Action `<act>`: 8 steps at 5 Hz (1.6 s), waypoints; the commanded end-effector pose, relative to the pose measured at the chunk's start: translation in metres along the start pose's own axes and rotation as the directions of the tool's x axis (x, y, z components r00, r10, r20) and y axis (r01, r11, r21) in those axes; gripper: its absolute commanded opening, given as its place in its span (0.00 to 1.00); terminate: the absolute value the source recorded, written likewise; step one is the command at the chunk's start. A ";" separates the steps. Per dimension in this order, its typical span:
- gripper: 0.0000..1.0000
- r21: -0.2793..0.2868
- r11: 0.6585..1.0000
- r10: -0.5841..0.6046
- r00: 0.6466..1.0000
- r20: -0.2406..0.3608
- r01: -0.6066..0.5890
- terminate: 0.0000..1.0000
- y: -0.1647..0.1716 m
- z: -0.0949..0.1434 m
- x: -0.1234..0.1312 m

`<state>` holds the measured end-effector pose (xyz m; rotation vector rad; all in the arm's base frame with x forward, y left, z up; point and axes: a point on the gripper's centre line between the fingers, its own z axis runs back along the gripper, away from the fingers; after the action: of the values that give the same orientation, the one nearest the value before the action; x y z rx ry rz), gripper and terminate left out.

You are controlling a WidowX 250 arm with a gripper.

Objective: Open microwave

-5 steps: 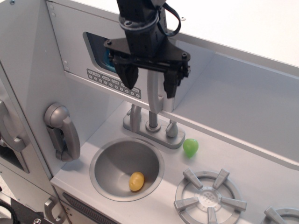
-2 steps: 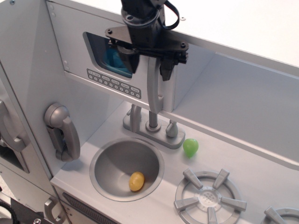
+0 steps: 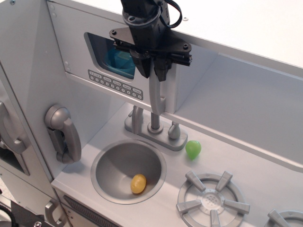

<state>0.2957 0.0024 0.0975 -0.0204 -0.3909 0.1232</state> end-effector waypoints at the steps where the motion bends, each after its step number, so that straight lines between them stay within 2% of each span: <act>1: 0.00 -0.004 1.000 -0.013 1.000 0.014 0.013 0.00 0.011 0.027 -0.023; 2: 0.00 -0.015 1.000 -0.016 0.999 -0.052 0.016 0.00 0.028 0.037 -0.039; 3: 1.00 -0.011 0.999 -0.041 0.983 -0.181 0.040 0.00 0.047 0.047 -0.056; 4: 1.00 -0.005 0.997 -0.080 0.954 -0.291 0.082 0.00 0.047 0.053 -0.079; 5: 1.00 -0.010 0.994 -0.102 0.933 -0.345 0.106 0.00 0.020 0.051 -0.097; 6: 1.00 -0.074 0.990 -0.140 0.885 -0.444 0.120 0.00 -0.017 0.051 -0.103; 7: 1.00 -0.137 0.985 -0.156 0.885 -0.440 0.105 0.00 -0.054 0.048 -0.097; 8: 1.00 -0.158 0.982 -0.162 0.904 -0.396 0.106 0.00 -0.071 0.047 -0.073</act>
<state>0.2169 -0.0786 0.0987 -0.1445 0.0570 -0.0382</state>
